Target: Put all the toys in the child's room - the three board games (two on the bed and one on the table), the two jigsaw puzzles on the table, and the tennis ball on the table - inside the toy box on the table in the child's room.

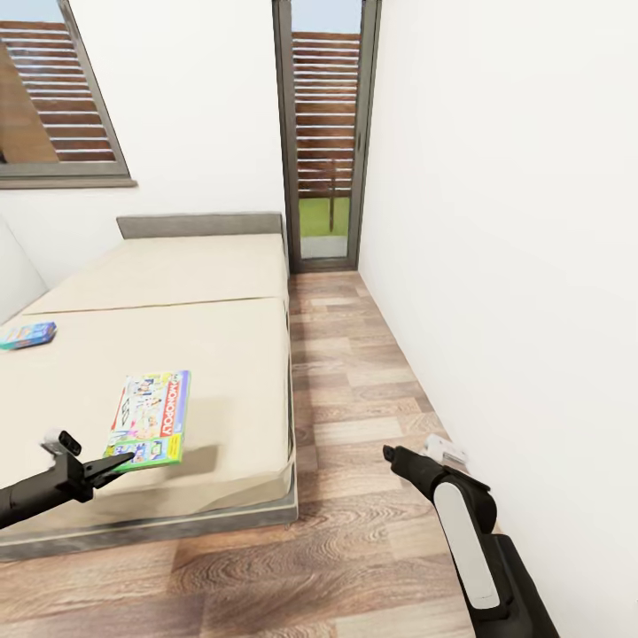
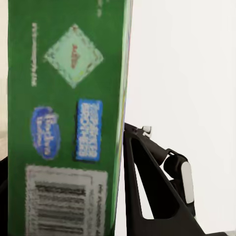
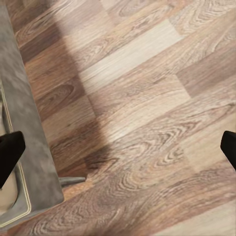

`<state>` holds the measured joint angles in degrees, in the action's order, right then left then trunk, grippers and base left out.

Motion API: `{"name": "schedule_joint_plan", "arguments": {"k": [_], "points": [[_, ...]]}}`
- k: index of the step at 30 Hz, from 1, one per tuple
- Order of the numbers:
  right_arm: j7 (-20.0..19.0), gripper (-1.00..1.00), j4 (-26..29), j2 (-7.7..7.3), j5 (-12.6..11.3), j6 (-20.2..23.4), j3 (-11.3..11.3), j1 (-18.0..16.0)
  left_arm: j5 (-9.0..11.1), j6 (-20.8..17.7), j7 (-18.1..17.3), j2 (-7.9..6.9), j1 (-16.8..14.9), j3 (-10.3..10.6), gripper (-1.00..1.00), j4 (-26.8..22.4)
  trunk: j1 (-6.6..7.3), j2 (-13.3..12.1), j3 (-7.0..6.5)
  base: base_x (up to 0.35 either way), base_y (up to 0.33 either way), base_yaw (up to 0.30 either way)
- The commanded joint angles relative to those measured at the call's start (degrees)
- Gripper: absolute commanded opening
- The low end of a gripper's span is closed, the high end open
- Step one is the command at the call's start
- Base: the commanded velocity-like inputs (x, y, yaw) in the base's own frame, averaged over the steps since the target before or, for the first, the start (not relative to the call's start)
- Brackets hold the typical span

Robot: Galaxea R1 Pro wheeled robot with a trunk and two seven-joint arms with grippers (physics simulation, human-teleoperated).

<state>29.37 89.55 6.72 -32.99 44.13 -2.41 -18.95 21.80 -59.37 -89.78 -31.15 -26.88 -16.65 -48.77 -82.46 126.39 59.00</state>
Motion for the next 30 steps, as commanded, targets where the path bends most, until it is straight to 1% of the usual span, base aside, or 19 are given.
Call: {"name": "schedule_joint_plan", "arguments": {"k": [1,7,13,18,23,30], "points": [[0.60,1.00,0.08,0.04,-0.59,0.08,-0.04,-0.04,-0.09,-0.52,-0.22,-0.09,-0.01,0.03,-1.00,-0.01,0.23,-0.40,-0.13,0.000,0.000,0.000],[0.60,1.00,0.22,0.36,-0.59,0.16,0.02,-0.04,-0.09,-0.63,-0.22,-0.21,-0.01,0.04,-1.00,-0.01,1.55,-2.80,-1.21,0.000,0.000,0.000],[0.60,1.00,0.27,0.38,-0.59,0.28,-0.03,-0.04,-0.09,-0.63,-0.22,-0.17,-0.01,0.04,-1.00,-0.01,2.87,-5.21,-2.29,0.000,0.000,0.000],[0.66,1.00,0.32,0.08,-0.59,0.49,-1.37,-0.04,-0.09,-0.63,-0.22,-0.21,-0.01,0.04,-1.00,-0.08,3.97,-7.21,-3.19,0.000,0.000,0.000],[0.68,1.00,0.36,0.20,-0.59,0.46,-1.74,-0.04,-0.09,-0.63,-0.22,-0.22,-0.01,0.01,-1.00,-0.10,5.07,-9.22,-4.09,0.000,0.000,0.003],[0.68,1.00,0.36,0.30,-0.59,0.40,-1.81,-0.04,-0.09,-0.63,-0.22,-0.22,-0.01,-0.02,-1.00,-0.10,6.60,-12.03,-5.60,0.000,0.000,0.137]]}}
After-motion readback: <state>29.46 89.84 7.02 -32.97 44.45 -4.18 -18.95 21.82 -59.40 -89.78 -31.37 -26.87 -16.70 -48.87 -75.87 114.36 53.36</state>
